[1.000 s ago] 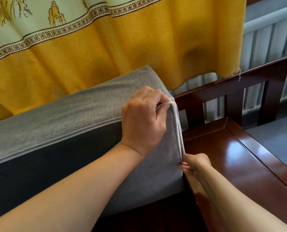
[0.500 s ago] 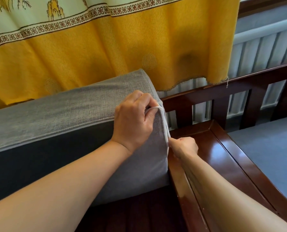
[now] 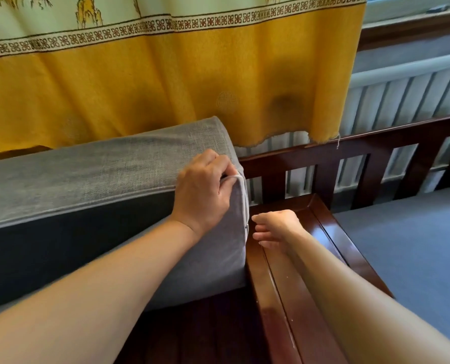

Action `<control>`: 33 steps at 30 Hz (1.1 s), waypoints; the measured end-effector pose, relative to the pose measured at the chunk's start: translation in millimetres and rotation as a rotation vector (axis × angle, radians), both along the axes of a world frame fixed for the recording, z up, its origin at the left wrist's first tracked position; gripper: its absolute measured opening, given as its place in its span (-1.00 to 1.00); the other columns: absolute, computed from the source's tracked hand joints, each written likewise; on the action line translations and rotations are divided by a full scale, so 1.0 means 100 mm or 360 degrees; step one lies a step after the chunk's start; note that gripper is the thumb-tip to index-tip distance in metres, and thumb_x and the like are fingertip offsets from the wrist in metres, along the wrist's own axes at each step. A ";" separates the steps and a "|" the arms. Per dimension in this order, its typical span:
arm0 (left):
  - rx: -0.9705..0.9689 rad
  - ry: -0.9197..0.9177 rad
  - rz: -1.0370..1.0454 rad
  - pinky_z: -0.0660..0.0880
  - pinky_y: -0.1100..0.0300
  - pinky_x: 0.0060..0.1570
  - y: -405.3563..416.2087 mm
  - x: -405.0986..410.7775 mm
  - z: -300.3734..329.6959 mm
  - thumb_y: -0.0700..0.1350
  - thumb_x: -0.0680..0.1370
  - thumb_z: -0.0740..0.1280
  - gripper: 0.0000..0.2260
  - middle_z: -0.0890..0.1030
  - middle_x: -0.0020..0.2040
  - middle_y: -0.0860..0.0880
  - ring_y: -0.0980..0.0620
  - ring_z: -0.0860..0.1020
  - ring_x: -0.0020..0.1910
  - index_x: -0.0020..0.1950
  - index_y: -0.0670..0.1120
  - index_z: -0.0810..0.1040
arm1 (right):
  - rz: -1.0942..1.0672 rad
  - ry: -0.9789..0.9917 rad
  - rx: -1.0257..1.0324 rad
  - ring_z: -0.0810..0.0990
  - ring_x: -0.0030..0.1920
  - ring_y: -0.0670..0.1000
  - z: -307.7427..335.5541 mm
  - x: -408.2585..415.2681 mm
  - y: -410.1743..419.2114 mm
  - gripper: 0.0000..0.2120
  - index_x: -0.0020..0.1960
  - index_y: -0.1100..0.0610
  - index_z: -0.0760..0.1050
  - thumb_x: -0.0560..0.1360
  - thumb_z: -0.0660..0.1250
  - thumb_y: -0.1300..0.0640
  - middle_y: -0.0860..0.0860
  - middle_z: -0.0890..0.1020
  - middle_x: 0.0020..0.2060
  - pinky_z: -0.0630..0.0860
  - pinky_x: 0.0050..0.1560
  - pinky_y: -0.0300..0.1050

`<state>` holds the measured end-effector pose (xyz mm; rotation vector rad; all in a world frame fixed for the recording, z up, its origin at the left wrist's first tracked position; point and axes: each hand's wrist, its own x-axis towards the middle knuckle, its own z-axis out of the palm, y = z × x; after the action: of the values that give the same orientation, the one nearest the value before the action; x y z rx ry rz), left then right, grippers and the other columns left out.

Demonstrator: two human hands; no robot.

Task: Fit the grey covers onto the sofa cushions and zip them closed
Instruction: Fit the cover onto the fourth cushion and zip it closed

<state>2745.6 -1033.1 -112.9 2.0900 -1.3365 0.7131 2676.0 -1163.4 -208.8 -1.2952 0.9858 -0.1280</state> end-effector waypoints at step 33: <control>-0.0091 -0.0088 0.0038 0.27 0.34 -0.31 0.00 0.00 -0.07 -0.16 0.42 0.39 -0.94 0.54 -0.24 -0.05 0.01 0.51 -0.27 -0.23 -0.12 0.55 | 0.0259 0.0249 -0.0244 0.45 -0.56 -0.03 -0.25 0.32 -0.06 -0.85 -0.32 0.21 0.45 0.41 0.34 0.27 0.07 0.50 -0.48 0.36 -0.53 -0.23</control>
<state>2745.9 -1033.5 -120.2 2.0580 -1.3073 0.8148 2707.7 -1169.4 -233.4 -1.5392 1.0137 0.0242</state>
